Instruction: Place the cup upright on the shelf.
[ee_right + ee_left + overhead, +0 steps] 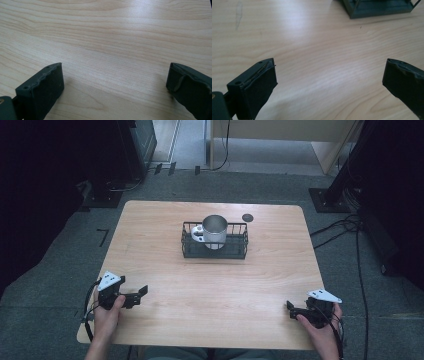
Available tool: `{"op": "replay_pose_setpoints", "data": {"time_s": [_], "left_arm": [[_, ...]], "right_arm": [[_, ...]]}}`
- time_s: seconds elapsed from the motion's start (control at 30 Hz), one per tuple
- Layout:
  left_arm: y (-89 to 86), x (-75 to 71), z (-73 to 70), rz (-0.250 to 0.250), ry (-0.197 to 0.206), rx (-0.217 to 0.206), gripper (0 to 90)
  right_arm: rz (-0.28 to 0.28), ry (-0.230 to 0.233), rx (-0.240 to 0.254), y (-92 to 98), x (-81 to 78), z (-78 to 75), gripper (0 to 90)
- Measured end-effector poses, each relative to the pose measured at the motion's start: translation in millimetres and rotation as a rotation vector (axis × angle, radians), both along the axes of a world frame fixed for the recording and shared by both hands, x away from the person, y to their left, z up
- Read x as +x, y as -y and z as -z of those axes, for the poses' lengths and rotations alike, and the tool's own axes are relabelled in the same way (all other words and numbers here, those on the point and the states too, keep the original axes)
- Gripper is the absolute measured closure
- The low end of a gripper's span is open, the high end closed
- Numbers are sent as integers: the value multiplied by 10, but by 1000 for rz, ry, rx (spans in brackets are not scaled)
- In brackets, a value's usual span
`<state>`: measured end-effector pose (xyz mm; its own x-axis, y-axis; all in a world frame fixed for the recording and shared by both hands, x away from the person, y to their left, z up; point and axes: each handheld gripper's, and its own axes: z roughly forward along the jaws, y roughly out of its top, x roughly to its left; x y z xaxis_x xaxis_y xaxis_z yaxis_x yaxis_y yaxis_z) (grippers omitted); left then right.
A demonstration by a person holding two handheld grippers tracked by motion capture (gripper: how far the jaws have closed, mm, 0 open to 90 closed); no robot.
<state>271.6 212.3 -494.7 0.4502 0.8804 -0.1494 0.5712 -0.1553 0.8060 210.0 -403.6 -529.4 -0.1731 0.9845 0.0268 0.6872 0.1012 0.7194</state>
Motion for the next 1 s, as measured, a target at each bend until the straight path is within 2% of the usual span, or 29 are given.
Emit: {"op": "replay_pose_setpoints", "data": {"time_s": [0.17,0.27,0.37,0.53,0.73,0.9,1.0], "left_arm": [[-142,-114,48,-27,-14,8,0],[-194,-181,65,-38,-14,50,0],[-258,-239,84,-48,-19,65,0],[-341,-304,163,-75,-55,83,0],[-313,-286,189,-85,-80,117,0],[-242,-254,236,-76,-110,164,0],[-250,-253,234,-76,-112,155,0]], "right_arm": [[0,0,0,0,0,0,8],[3,-1,0,0,0,0,8],[4,-1,-1,1,0,0,8],[4,-1,-1,1,-1,0,8],[4,-1,0,1,-1,0,8],[4,-1,-1,1,-1,0,8],[4,-1,-1,1,-1,0,8]]}}
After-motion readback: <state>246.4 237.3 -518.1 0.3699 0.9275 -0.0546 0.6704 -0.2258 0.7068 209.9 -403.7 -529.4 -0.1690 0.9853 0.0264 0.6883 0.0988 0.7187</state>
